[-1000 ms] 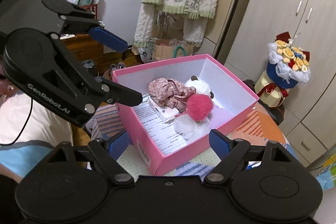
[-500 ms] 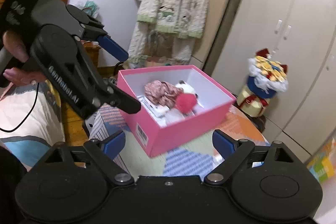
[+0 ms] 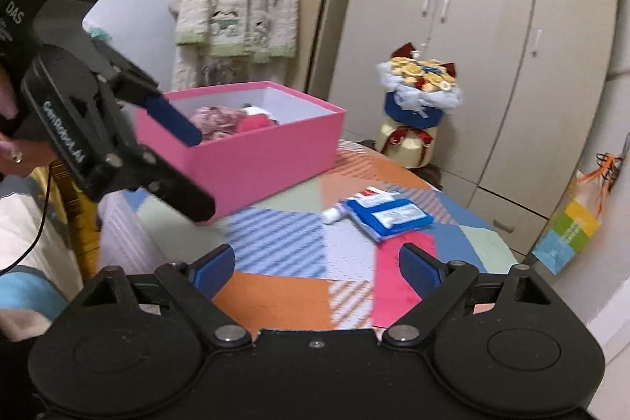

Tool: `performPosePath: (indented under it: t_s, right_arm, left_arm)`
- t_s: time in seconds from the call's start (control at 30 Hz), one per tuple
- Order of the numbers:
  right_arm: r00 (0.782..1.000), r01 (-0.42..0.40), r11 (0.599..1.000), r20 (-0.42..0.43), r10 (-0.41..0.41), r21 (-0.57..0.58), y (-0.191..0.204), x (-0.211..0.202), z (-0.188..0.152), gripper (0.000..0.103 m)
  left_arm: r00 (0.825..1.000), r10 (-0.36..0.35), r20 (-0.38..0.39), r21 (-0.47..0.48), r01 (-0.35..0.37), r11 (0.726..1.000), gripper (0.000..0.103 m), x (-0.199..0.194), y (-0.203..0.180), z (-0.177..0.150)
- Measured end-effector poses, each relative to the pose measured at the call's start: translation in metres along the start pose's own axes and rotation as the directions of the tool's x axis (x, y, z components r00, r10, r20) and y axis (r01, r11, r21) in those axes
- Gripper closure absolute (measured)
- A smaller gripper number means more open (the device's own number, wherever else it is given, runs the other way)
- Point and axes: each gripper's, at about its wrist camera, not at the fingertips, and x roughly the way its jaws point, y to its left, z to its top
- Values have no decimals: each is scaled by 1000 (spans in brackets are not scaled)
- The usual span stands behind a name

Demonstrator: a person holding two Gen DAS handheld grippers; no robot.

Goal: Organize soft objects
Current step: 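Move both tools back over the table toward the pink towel, then lower both grippers onto the pink towel beside the blue wipes pack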

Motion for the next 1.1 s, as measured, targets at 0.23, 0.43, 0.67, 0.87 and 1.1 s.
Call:
performPosePath:
  t_s: [0.23, 0.43, 0.67, 0.87, 1.1]
  right_arm:
    - [1000, -3, 997, -25, 5, 81, -44, 42, -24, 10]
    - [995, -16, 988, -91, 31, 155, -73, 87, -41, 10]
    - [988, -7, 978, -147, 38, 209, -99, 130, -48, 10]
    - [981, -5, 971, -186, 51, 239, -113, 153, -49, 10]
    - [971, -37, 971, -223, 91, 236, -116, 171, -47, 4]
  left_arm:
    - [997, -74, -13, -73, 73, 995, 4, 59, 2, 9]
    - [995, -96, -13, -157, 93, 983, 8, 110, 10, 22]
    - [986, -144, -78, -278, 118, 953, 24, 172, 17, 34]
    - [982, -161, -95, -347, 119, 930, 37, 203, 20, 39]
    - [987, -146, -72, -373, 109, 921, 40, 209, 20, 42]
